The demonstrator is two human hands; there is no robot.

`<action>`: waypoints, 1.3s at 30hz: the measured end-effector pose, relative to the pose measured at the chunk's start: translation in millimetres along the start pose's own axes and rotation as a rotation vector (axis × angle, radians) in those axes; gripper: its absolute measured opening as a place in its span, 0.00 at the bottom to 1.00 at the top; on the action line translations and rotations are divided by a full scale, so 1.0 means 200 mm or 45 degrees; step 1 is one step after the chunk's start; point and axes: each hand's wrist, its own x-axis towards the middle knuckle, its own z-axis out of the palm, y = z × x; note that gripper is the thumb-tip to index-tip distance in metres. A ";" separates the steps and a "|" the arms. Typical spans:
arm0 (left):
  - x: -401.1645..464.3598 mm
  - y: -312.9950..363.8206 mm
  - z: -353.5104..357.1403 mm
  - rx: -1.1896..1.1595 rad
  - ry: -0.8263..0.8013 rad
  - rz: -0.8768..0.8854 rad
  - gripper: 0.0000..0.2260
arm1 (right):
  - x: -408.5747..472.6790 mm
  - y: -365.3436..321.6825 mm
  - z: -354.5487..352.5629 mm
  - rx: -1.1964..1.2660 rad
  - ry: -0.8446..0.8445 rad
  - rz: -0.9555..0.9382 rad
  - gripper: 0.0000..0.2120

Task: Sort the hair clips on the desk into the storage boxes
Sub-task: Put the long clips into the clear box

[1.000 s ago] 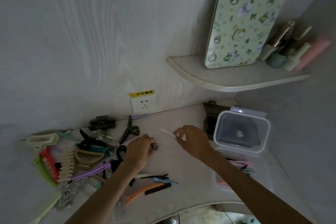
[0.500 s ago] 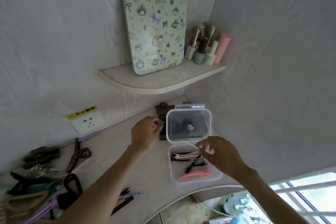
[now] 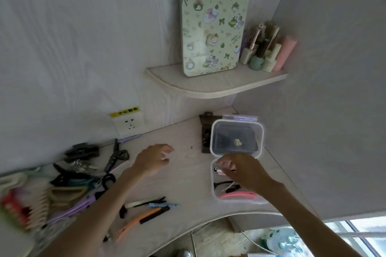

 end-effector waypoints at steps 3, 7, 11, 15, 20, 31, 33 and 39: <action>-0.20 -0.11 -0.04 0.011 -0.059 0.002 0.15 | 0.06 -0.17 0.14 0.025 -0.111 -0.210 0.09; -0.49 -0.26 -0.03 0.191 0.048 0.028 0.12 | 0.06 -0.36 0.50 -0.014 -0.235 -0.543 0.19; -0.71 -0.37 0.01 0.437 0.273 0.110 0.28 | 0.07 -0.41 0.78 -0.090 -0.428 -0.648 0.31; -0.83 -0.39 0.09 0.447 0.249 0.075 0.24 | 0.06 -0.43 0.82 -0.126 -0.195 -0.681 0.20; -0.78 -0.39 0.15 0.497 0.283 0.096 0.14 | 0.09 -0.41 0.88 -0.216 0.052 -0.775 0.19; -0.61 -0.45 0.15 0.794 0.408 0.260 0.15 | 0.21 -0.42 0.94 -0.112 0.087 -0.744 0.18; -0.61 -0.45 0.15 0.850 0.387 0.277 0.16 | 0.23 -0.40 0.95 -0.052 0.136 -0.759 0.17; -0.66 -0.42 0.27 0.888 0.612 0.250 0.11 | 0.12 -0.35 0.96 -0.056 0.299 -0.711 0.16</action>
